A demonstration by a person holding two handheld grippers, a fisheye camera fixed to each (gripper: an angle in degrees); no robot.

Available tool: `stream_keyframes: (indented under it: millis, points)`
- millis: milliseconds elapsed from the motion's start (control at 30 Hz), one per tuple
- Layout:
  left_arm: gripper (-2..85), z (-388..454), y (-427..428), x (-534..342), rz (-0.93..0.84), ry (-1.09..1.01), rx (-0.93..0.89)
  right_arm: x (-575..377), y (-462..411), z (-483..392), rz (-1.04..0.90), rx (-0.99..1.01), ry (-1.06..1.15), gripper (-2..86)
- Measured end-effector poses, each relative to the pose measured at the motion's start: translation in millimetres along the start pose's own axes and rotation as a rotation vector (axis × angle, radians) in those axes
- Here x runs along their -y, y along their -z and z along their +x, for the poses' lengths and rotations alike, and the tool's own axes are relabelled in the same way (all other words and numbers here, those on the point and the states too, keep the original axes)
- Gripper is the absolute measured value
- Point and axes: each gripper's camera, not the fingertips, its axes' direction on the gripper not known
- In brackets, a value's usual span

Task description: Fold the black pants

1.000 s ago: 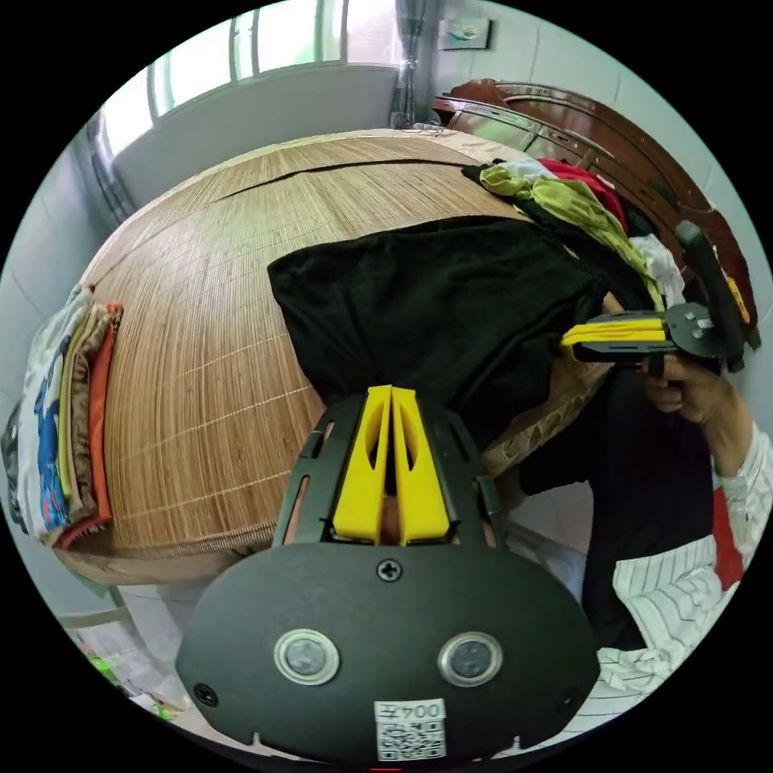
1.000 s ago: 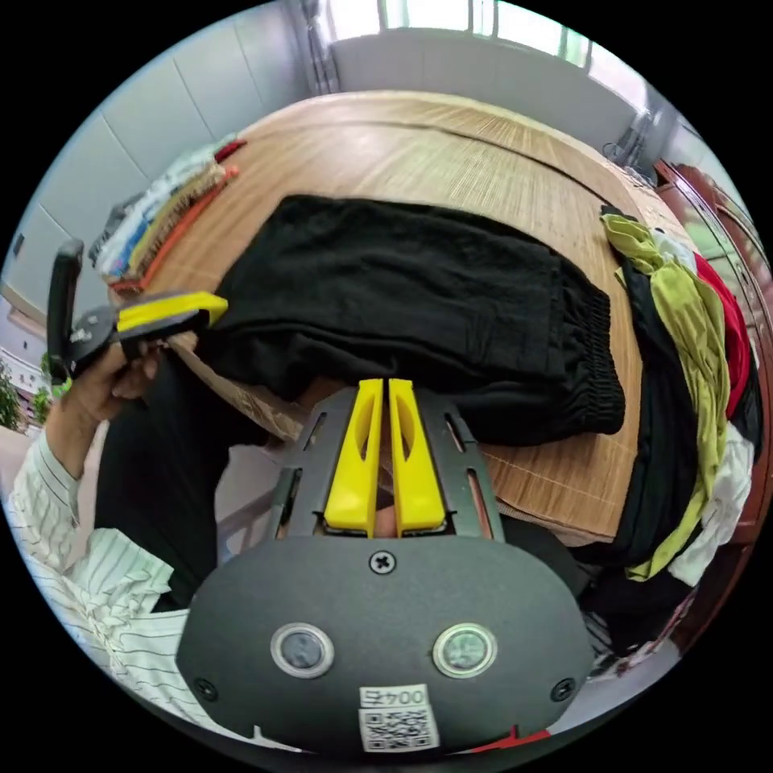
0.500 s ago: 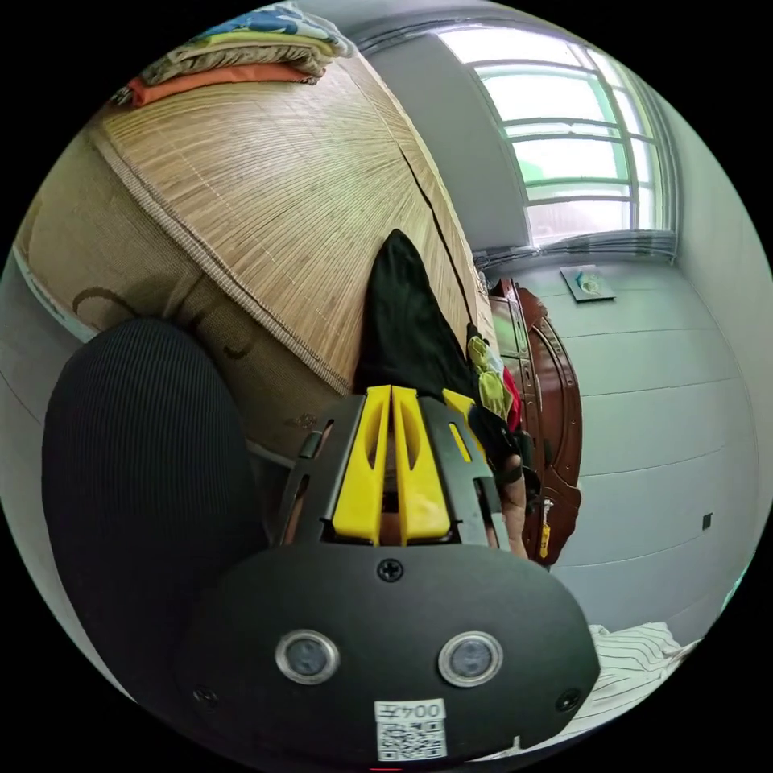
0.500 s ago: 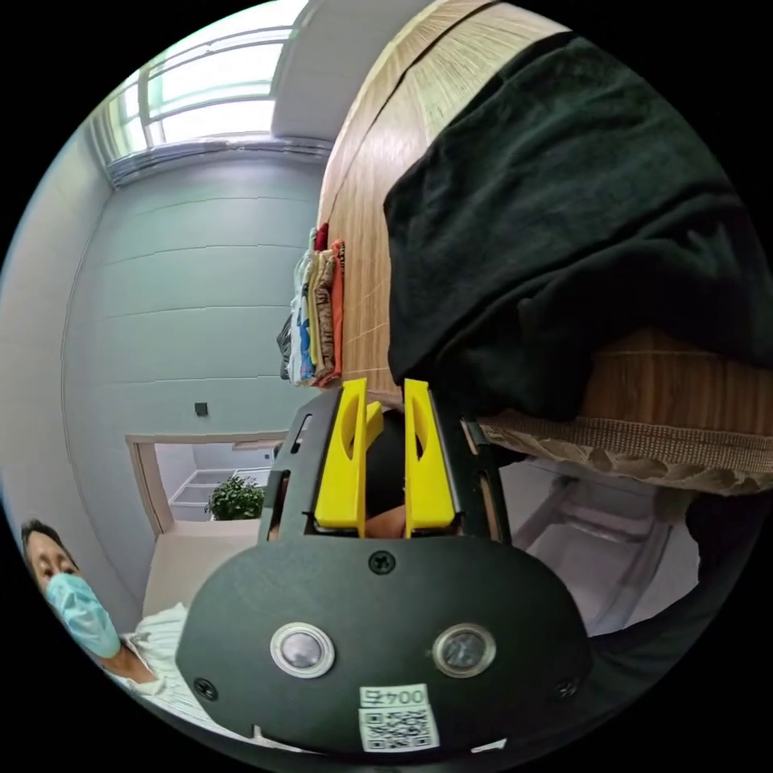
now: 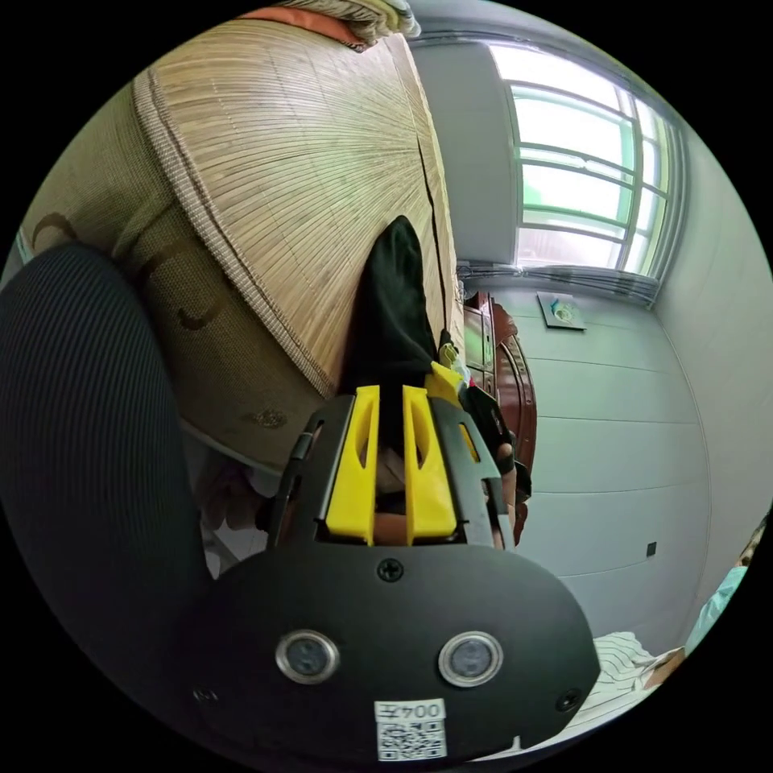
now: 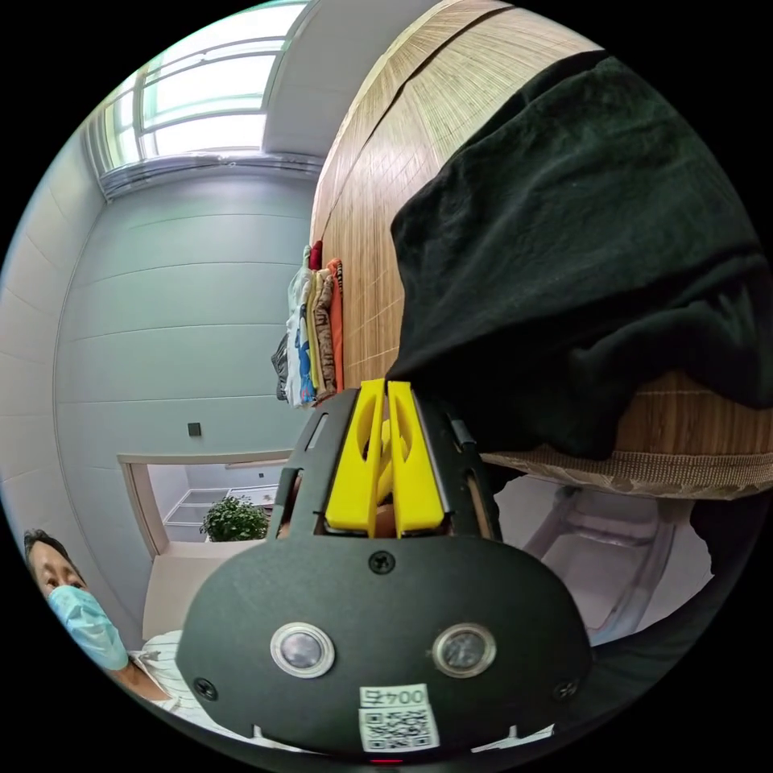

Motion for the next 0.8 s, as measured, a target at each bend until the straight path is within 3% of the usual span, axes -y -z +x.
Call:
stream_keyframes:
  millis: [233,500,800]
  points:
    - [8.5,-10,21,7,0.081,0.127,-0.195,6,7,2,-0.001,0.036,0.005,-0.4]
    - [7.6,-12,42,6,0.19,0.19,-0.292,5,5,9,-0.012,0.054,0.003,-0.6]
    - [8.8,3,48,6,0.187,0.163,-0.317,6,9,5,-0.001,0.085,0.001,-0.7]
